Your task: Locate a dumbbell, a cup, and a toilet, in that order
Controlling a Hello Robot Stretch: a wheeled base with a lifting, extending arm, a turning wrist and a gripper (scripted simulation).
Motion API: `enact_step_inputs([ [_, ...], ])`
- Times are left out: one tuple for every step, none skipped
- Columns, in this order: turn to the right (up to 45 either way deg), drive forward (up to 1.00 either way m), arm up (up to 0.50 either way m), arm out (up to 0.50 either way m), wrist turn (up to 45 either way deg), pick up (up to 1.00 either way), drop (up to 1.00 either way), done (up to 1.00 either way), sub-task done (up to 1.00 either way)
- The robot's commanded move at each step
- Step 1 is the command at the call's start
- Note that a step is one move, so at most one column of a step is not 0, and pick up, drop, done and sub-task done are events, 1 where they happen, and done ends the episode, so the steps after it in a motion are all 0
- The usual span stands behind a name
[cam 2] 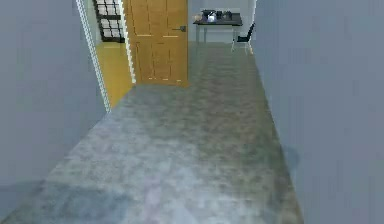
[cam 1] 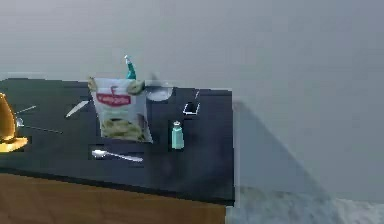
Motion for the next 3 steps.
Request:
enact_step_inputs([
  [45.0, 0.0, 0.0, 0.0, 0.0, 0.0, 0.0, 0.0, 0.0],
  [30.0, 0.0, 0.0, 0.0, 0.0, 0.0, 0.0, 0.0, 0.0],
  [0.0, 1.0, 0.0, 0.0, 0.0, 0.0, 0.0, 0.0, 0.0],
])
